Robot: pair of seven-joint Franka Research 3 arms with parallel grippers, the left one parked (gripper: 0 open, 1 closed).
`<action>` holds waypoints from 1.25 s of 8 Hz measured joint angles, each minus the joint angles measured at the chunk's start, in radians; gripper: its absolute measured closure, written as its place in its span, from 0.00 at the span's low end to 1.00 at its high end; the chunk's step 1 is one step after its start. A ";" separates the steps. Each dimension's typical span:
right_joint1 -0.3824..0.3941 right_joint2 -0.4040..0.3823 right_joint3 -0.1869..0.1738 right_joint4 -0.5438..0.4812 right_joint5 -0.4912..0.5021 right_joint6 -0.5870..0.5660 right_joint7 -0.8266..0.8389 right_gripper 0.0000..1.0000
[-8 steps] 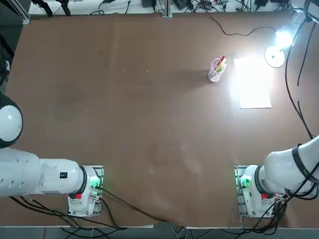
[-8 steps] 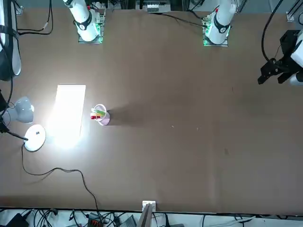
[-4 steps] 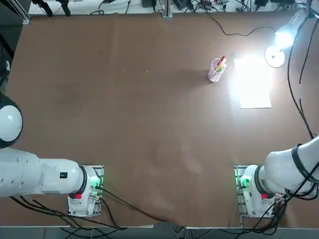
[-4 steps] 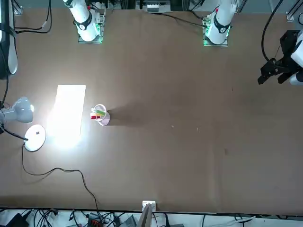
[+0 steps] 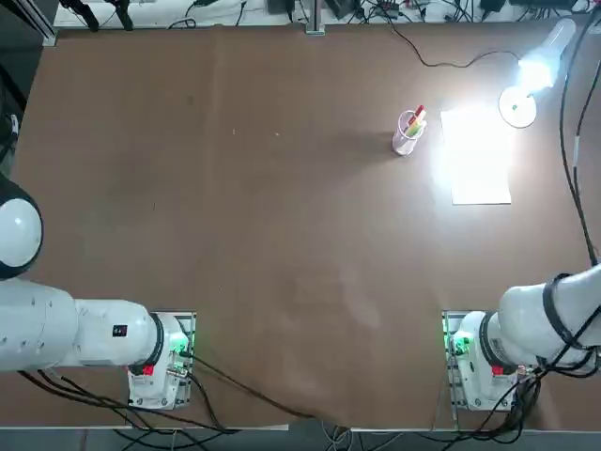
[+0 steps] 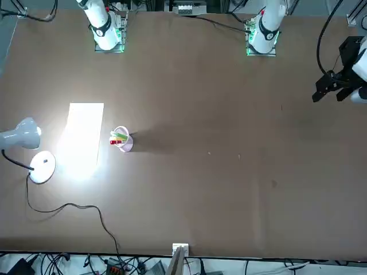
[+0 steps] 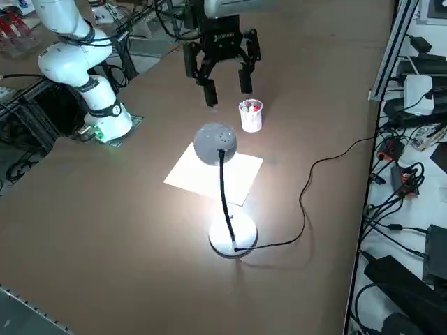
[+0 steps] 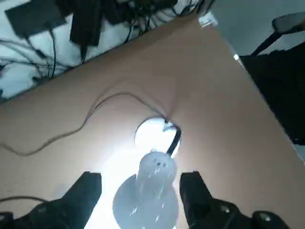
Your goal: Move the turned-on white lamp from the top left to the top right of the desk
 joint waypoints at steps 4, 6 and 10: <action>0.006 -0.028 0.079 0.005 0.228 -0.371 -0.230 0.00; 0.010 -0.048 0.086 0.006 0.240 -0.540 -0.377 0.00; 0.240 -0.158 -0.011 -0.095 0.236 -0.300 -0.404 0.00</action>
